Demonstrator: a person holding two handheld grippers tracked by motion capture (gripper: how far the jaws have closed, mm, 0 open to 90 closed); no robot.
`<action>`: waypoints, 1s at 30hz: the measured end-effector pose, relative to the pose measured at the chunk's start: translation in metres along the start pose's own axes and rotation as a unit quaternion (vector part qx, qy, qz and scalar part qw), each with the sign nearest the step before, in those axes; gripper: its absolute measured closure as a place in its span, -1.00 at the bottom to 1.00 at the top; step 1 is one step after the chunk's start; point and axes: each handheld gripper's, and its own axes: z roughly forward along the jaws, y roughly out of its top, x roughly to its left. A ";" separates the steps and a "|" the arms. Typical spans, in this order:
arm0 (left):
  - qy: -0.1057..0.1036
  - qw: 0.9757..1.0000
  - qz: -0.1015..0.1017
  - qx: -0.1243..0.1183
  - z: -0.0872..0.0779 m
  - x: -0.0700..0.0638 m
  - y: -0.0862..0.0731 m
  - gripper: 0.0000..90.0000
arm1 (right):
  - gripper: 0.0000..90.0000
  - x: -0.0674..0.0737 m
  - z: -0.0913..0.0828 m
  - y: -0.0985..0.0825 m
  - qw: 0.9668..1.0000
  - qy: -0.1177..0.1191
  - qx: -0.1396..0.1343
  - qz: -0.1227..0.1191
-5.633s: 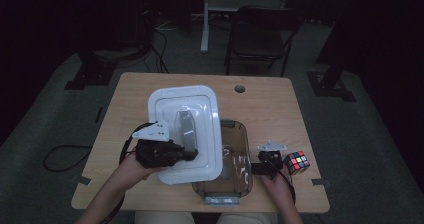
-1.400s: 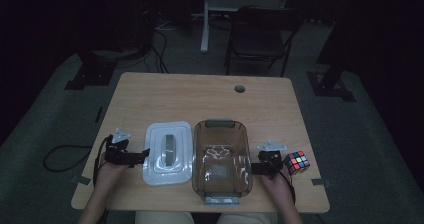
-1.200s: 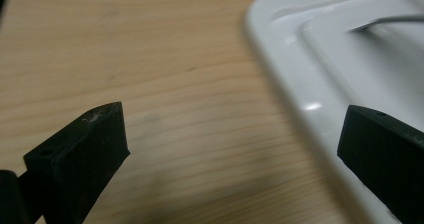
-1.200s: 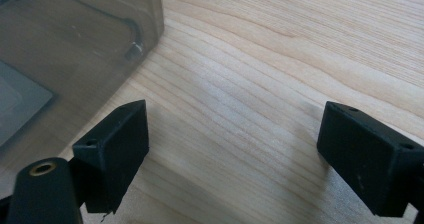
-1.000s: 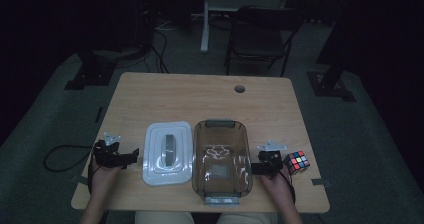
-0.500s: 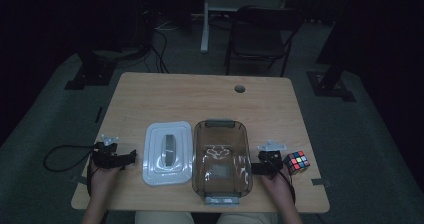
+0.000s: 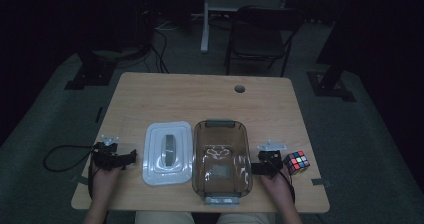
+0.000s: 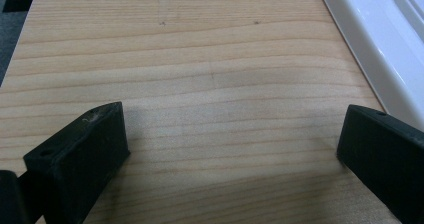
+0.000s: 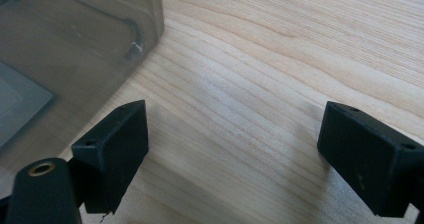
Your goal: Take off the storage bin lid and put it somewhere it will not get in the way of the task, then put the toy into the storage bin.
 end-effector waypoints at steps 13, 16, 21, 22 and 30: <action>0.000 1.000 0.000 0.000 0.000 0.000 0.000 -0.99 | -0.72 0.000 0.000 0.000 1.000 0.000 0.000 -0.001; 0.000 1.000 0.001 0.001 0.000 0.000 0.000 -0.99 | -0.72 -0.001 0.000 0.001 1.000 0.005 0.004 -0.006; -0.001 1.000 0.001 0.001 0.000 0.000 0.000 -0.99 | -0.71 0.000 -0.001 0.003 1.000 0.003 0.016 -0.004; -0.001 1.000 0.001 0.001 0.000 0.000 0.000 -0.99 | -0.69 0.001 -0.001 0.004 1.000 0.001 0.021 -0.003; -0.002 1.000 0.001 0.001 0.000 0.000 0.000 -0.99 | -0.69 0.011 -0.009 0.008 1.000 -0.001 0.019 -0.008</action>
